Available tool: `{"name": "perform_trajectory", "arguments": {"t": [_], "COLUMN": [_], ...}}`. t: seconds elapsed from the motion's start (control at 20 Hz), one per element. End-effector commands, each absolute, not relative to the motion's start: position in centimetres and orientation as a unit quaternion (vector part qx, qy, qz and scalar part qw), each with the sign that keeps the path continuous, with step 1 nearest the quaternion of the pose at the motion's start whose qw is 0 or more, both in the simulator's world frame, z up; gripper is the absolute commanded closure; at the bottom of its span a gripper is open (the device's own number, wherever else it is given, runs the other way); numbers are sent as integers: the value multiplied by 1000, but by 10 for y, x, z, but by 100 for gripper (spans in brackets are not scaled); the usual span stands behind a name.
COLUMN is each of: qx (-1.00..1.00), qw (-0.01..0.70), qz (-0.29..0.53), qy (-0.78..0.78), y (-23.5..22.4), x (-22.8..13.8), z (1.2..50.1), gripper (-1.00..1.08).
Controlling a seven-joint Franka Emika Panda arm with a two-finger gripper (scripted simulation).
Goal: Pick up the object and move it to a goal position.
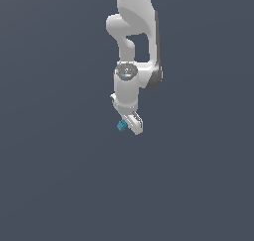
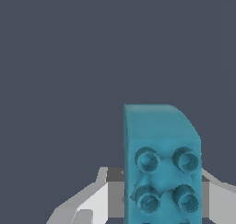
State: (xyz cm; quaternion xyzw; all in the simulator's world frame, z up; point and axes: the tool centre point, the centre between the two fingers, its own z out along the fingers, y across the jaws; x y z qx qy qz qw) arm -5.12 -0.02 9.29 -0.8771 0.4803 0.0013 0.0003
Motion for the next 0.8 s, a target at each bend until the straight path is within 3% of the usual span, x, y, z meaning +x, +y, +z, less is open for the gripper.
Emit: {"name": "perform_trajectory", "arguments": {"t": [0.0,0.75], "qx": [-877,-877], "qw": [1,1], "qz": [1,1], "qy": [480,480], "y": [-10,-51], "x": [-68,-135], "z": [102,137], "gripper": [108,108]}}
